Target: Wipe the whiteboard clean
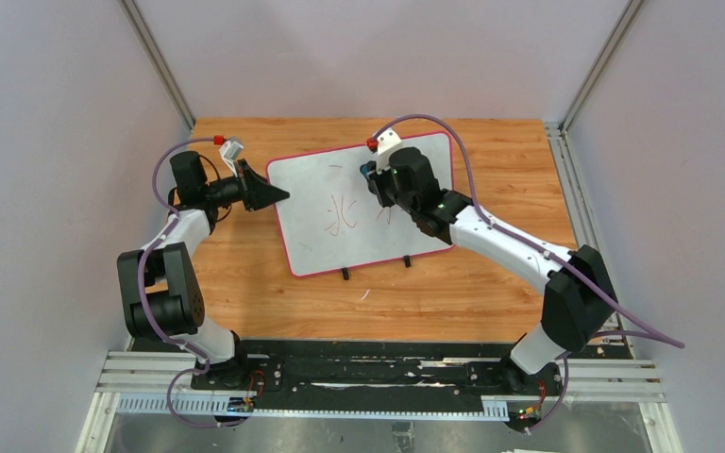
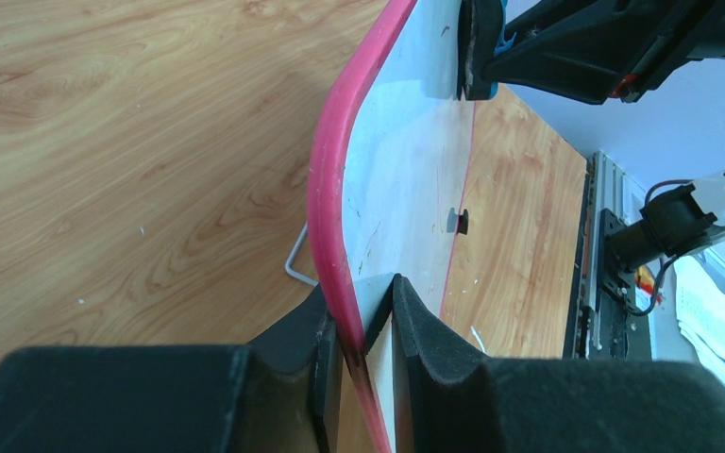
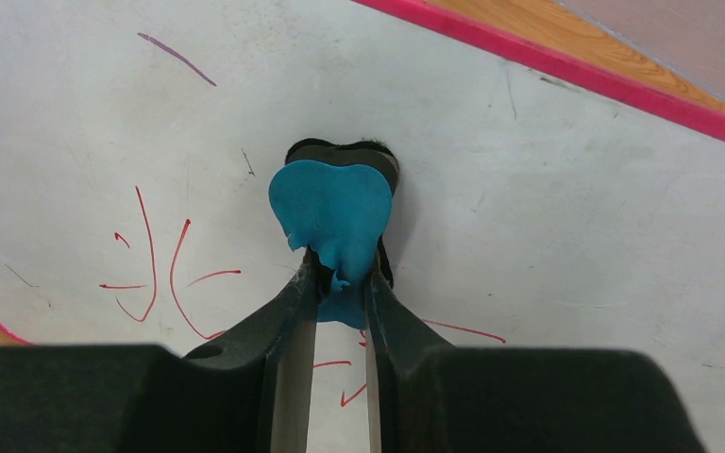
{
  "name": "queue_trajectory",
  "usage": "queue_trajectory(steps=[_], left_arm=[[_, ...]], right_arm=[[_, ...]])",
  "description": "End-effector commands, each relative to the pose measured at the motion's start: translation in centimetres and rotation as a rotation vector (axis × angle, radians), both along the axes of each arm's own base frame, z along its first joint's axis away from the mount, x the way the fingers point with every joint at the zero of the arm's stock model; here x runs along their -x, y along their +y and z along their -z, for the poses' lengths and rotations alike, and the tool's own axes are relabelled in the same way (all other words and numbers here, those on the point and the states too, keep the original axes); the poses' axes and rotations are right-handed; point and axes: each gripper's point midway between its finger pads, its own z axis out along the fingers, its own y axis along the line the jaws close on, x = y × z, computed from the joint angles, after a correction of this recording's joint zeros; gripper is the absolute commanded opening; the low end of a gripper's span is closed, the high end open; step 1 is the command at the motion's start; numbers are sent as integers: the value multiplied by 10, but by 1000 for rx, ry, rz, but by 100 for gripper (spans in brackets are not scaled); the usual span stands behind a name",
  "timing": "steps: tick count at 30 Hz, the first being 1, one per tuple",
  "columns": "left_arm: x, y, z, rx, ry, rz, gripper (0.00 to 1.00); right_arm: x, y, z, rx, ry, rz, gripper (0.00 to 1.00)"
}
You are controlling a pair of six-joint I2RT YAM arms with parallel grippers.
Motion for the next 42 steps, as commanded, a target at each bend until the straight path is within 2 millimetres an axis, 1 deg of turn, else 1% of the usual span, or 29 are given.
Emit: queue_trajectory(steps=[1, 5, 8, 11, 16, 18, 19, 21, 27, 37, 40, 42], left_arm=[[-16, 9, 13, -98, -109, -74, 0], [-16, 9, 13, -95, -108, -69, 0], [-15, 8, 14, -94, -108, -65, 0], [-14, 8, 14, -99, -106, -63, 0], [-13, 9, 16, -111, -109, -62, 0], [-14, 9, 17, -111, -109, -61, 0], [-14, 10, 17, -112, -109, -63, 0], [-15, 9, 18, -112, -106, -62, 0], [-13, 9, 18, -110, -104, -63, 0], [-13, 9, 15, -107, -107, -59, 0], [-12, 8, 15, -107, -107, -58, 0], [-12, 9, 15, -107, -107, -59, 0]], right_arm=[[-4, 2, -12, -9, -33, 29, 1], [-7, -19, -11, 57, -55, 99, 1], [-13, -41, -7, 82, -47, 159, 0], [-22, -72, -4, 79, -27, 235, 1], [-24, -117, -2, 68, -20, 326, 1], [-22, -126, -3, 64, -22, 339, 1], [-22, -127, -4, 60, -23, 335, 1], [-21, -123, -2, 54, -12, 315, 1], [-13, -91, 12, 2, 41, 226, 1], [18, -11, 24, -46, 82, 67, 1], [20, 1, 28, -53, 93, 53, 1], [16, -2, 32, -34, 93, 76, 1]])
